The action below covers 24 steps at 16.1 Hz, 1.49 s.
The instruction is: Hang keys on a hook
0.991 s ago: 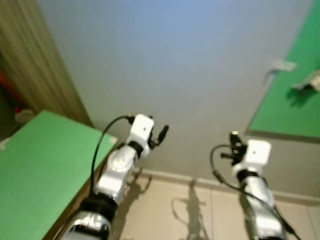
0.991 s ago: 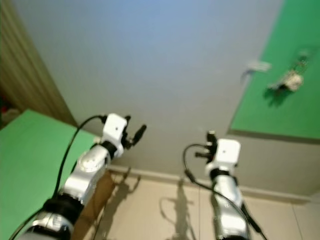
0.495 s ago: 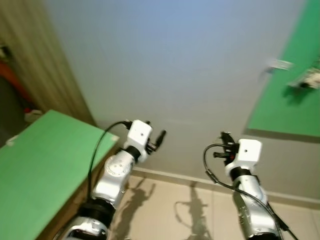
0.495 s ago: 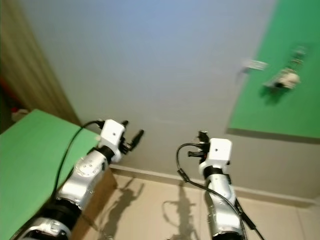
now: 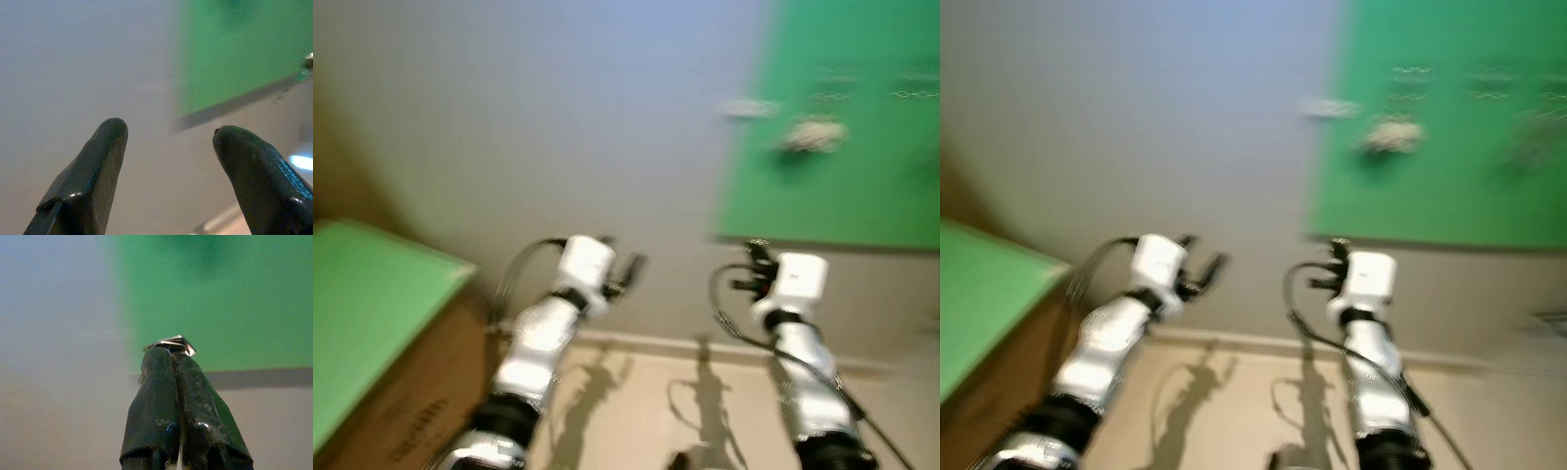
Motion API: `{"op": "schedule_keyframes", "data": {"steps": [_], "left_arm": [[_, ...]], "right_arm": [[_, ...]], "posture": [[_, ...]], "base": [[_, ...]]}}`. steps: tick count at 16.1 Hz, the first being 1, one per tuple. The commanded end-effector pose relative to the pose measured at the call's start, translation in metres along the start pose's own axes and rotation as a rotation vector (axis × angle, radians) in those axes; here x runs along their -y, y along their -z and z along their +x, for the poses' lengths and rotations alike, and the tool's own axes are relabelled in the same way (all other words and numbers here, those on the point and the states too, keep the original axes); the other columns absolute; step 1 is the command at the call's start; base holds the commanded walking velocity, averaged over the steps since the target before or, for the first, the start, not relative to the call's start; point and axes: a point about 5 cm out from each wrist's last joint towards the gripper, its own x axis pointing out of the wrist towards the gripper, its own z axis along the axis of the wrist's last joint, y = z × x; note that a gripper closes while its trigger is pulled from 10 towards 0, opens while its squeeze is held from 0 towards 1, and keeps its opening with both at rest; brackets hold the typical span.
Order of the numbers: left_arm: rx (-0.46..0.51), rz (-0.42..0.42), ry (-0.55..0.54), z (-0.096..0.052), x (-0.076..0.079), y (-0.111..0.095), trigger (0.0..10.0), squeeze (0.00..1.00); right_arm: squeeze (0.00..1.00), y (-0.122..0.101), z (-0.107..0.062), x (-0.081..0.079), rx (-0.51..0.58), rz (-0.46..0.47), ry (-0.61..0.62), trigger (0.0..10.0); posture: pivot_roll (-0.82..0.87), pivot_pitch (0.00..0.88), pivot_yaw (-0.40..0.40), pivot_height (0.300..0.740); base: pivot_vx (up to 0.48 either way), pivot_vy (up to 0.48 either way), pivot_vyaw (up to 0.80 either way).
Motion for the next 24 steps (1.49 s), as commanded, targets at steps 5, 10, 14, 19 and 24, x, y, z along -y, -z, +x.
{"op": "schedule_keyframes", "data": {"steps": [5, 10, 14, 19, 24], "left_arm": [[0.008, 0.005, -0.028, -0.005, -0.009, -0.001, 10.0, 0.0], [-0.025, 0.043, -0.087, -0.002, -0.013, 0.002, 10.0, 0.0], [-0.026, 0.05, -0.08, -0.003, -0.009, 0.003, 10.0, 0.0], [-0.028, 0.049, -0.095, -0.003, -0.009, 0.004, 10.0, 0.0], [-0.041, 0.061, -0.121, -0.004, -0.015, 0.005, 10.0, 0.0]], "right_arm": [[0.0, 0.005, -0.006, 0.002, 0.007, -0.02, 0.003, 10.0], [0.0, 0.007, -0.006, 0.001, -0.008, -0.016, 0.0, 10.0], [0.0, 0.009, -0.009, -0.001, -0.01, -0.033, -0.019, 10.0], [0.0, 0.01, -0.011, -0.003, -0.018, -0.044, -0.033, 10.0], [0.0, -0.019, 0.005, -0.002, 0.043, -0.077, -0.068, 10.0]], "posture": [[-0.14, 0.021, 0.031, 0.74], [-0.15, 0.025, 0.035, 0.74], [-0.15, 0.031, 0.037, 0.74], [-0.15, 0.029, 0.034, 0.74], [-0.15, 0.014, 0.035, 0.74]], "base": [[0.0, -0.363, -0.57], [0.0, 0.0, 0.0], [0.154, -0.25, 0.14], [0.337, -0.337, 0.52], [0.165, -0.059, 0.0]]}}
